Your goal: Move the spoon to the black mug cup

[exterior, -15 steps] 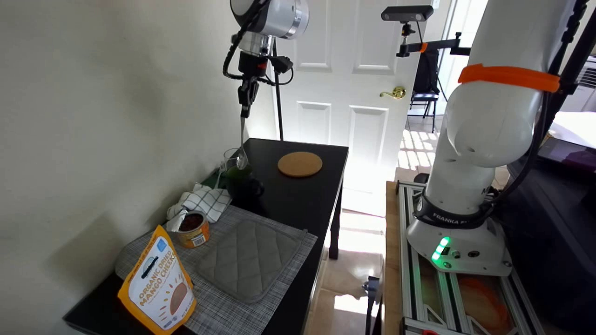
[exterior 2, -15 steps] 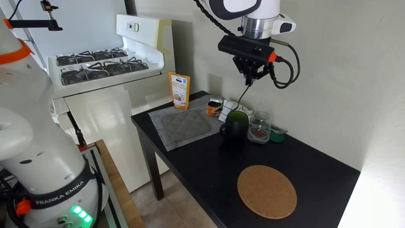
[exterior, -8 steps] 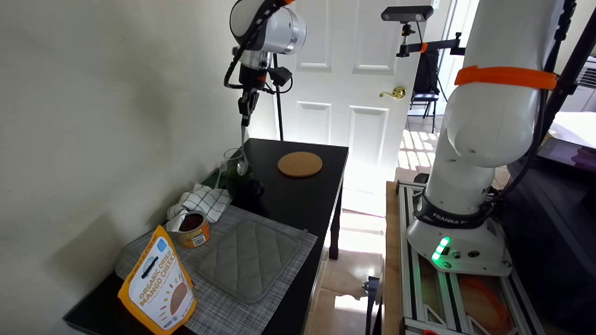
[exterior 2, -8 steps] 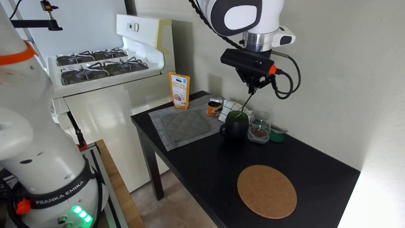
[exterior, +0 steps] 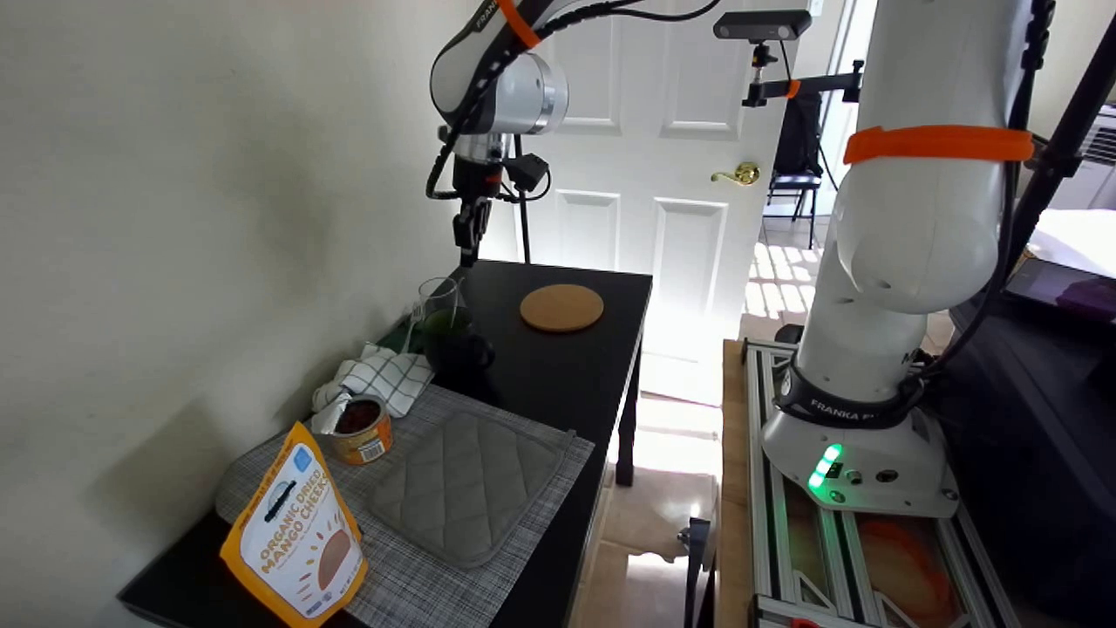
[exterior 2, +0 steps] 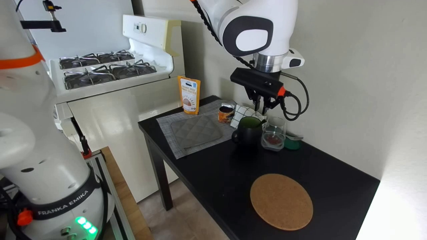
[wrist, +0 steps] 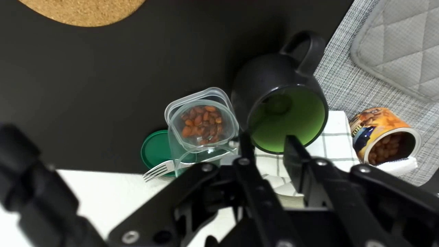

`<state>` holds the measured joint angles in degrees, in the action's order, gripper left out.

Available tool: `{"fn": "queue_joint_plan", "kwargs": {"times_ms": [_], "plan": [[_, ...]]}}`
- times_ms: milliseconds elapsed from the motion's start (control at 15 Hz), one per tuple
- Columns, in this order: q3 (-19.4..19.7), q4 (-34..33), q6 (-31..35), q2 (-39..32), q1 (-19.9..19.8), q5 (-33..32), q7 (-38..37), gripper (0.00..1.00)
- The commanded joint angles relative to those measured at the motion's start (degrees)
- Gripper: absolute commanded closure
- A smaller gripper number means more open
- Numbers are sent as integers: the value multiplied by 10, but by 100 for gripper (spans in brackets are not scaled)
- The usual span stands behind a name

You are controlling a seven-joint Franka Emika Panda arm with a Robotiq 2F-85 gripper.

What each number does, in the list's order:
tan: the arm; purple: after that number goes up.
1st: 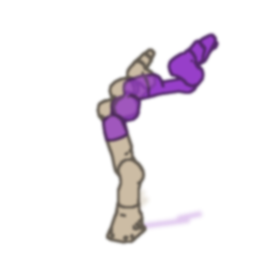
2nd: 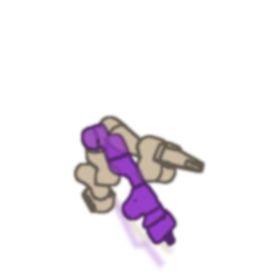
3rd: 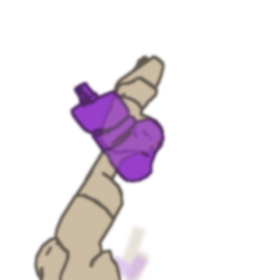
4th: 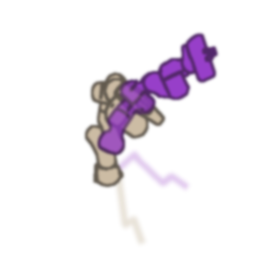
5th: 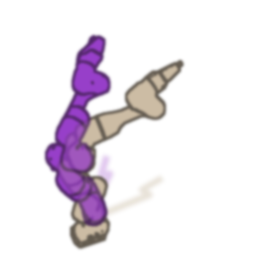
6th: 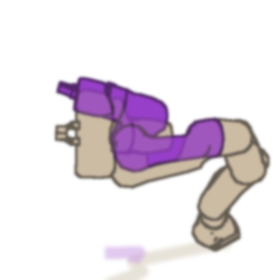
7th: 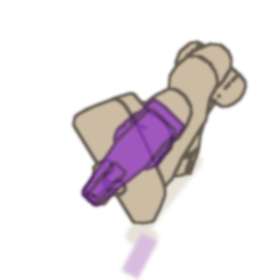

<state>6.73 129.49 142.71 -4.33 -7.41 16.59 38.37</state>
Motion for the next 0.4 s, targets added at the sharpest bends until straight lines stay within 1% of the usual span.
{"fn": "queue_joint_plan", "kwargs": {"times_ms": [0,67,133,200,267,333], "plan": [[0,11,4,33,-13,3,11,38],[6,17,9,51,-17,-13,6,31],[13,20,-9,74,-24,-21,28,23],[20,22,-23,90,-28,-25,52,16],[12,-2,-3,41,-15,-12,20,9],[18,-2,-6,53,-17,-13,24,26]]}}
